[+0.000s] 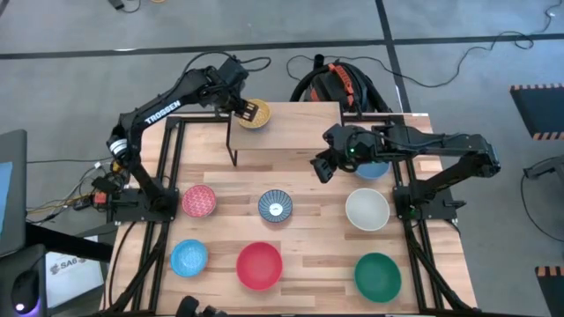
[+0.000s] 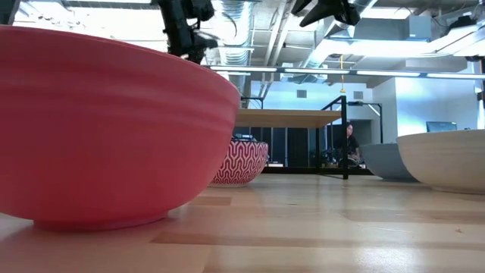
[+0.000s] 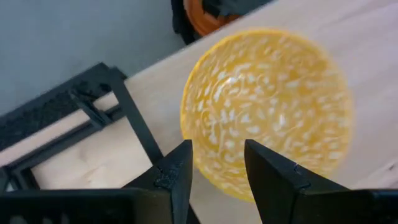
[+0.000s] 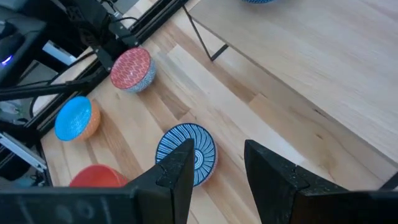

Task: Place and stack bowls onto a shelf
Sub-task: Stack the red pattern bowl on top of the yellow pattern bowl on the shelf

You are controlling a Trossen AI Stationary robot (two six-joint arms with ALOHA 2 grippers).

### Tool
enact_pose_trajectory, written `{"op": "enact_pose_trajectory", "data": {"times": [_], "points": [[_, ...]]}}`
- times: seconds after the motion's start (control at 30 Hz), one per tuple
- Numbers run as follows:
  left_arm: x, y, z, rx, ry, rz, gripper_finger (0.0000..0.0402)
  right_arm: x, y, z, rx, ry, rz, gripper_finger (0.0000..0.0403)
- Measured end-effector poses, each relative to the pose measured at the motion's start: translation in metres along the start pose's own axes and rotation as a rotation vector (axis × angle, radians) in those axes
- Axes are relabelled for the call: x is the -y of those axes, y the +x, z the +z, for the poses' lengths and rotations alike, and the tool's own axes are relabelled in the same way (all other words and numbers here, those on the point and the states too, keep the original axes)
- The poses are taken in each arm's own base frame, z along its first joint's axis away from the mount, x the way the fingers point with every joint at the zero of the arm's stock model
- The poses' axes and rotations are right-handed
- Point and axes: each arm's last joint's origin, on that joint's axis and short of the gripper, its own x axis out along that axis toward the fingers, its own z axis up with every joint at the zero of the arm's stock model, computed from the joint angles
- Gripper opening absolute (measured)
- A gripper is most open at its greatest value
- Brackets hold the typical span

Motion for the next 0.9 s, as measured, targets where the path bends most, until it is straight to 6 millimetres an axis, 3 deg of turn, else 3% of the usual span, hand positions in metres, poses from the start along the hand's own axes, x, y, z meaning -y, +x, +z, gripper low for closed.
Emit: {"op": "enact_pose_trajectory", "data": {"times": [0.13, 0.3, 0.5, 0.6, 0.73, 0.9], "points": [[0.007, -0.023, -0.010, 0.029, 0.001, 0.019, 0.0129, 0.001, 0.000, -0.004, -0.031, -0.044, -0.016, 0.0166], [0.019, -0.066, -0.037, 0.082, 0.015, 0.069, 0.0129, 0.004, 0.011, -0.017, -0.069, -0.094, -0.032, 0.0166], [0.025, -0.113, -0.097, 0.180, -0.044, 0.001, 0.0129, 0.009, 0.035, -0.038, -0.154, -0.098, 0.042, 0.0166], [0.026, -0.121, -0.137, 0.181, -0.075, -0.049, 0.0129, 0.003, 0.037, -0.041, -0.140, -0.111, 0.115, 0.0166], [0.022, -0.116, -0.191, 0.160, -0.145, -0.123, 0.0128, -0.007, 0.036, -0.038, -0.093, -0.170, 0.218, 0.0166], [0.017, -0.106, -0.236, 0.096, -0.165, -0.182, 0.0128, -0.010, 0.036, -0.035, -0.062, -0.147, 0.241, 0.0166]]}}
